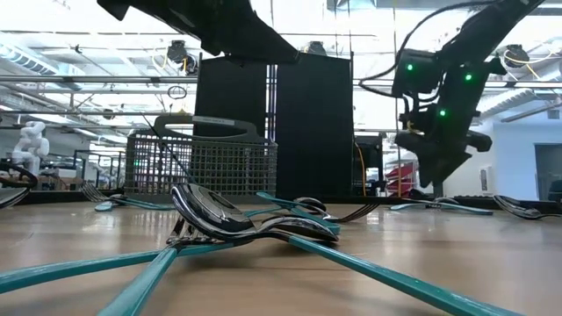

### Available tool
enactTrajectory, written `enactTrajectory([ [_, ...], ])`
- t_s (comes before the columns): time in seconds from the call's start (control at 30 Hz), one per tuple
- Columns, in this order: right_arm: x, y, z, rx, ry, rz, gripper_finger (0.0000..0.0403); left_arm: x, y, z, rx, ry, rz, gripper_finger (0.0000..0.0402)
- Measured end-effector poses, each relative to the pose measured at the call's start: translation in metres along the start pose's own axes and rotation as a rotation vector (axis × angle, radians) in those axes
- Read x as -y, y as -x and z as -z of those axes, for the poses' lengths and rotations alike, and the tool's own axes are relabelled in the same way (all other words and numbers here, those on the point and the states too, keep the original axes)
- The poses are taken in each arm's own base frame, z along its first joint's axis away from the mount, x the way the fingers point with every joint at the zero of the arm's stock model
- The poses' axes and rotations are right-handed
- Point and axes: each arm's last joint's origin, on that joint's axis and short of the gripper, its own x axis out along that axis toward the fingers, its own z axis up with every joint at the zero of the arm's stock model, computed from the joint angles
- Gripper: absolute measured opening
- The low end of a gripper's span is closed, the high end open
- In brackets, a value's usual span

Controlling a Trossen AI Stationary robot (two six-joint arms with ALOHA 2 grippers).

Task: Sort silverware
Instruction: Put the blue knife into the silverware basket

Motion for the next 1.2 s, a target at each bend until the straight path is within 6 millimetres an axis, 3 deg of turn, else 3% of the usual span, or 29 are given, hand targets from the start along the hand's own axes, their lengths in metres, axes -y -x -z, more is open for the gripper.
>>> enactTrajectory([
  [0.4,0.017,-0.01,-0.008,-0.061,0.026,0.018,0.0146,0.0,0.0,0.0,-0.001,-0.001,0.001,0.0075],
  [0.7,0.03,-0.032,0.009,-0.07,-0.001,0.012,0.0139,0.0,0.0,0.0,-0.001,-0.001,0.002,0.0075],
  [0.97,0.031,-0.038,0.013,-0.058,-0.013,-0.037,0.0134,0.0,0.0,-0.002,0.018,-0.021,-0.001,0.0075],
  [1.07,0.032,-0.039,0.016,-0.07,-0.032,-0.038,0.0112,-0.002,0.0,-0.003,0.031,-0.018,-0.006,0.0075],
  [1.2,0.034,-0.041,0.02,-0.082,-0.065,-0.029,0.0046,-0.005,-0.001,-0.003,0.033,-0.014,-0.014,0.0075],
])
